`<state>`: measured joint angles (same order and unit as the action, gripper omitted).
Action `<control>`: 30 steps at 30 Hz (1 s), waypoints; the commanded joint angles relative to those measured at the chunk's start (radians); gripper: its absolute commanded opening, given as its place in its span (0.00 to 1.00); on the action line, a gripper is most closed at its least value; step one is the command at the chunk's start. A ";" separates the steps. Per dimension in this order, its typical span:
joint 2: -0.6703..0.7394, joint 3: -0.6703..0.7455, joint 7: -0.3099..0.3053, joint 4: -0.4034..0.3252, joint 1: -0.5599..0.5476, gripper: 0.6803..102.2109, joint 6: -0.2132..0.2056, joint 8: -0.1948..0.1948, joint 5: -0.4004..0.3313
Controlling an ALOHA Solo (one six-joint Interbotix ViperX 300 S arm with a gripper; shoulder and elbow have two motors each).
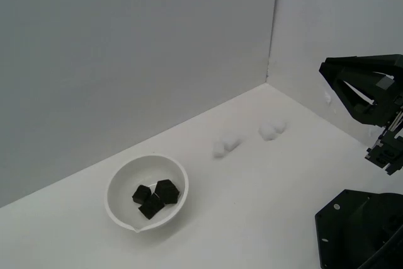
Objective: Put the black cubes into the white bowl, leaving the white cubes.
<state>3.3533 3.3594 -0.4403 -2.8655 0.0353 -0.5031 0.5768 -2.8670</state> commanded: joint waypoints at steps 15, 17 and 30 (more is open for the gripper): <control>0.101 0.094 -0.031 -0.006 0.009 0.03 -0.014 0.008 -0.003; 0.112 0.107 -0.034 -0.006 0.009 0.03 -0.014 0.008 -0.005; 0.118 0.114 -0.037 -0.008 0.008 0.03 -0.014 0.008 -0.005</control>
<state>3.4545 3.4545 -0.4755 -2.8731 0.0322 -0.5031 0.5768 -2.8747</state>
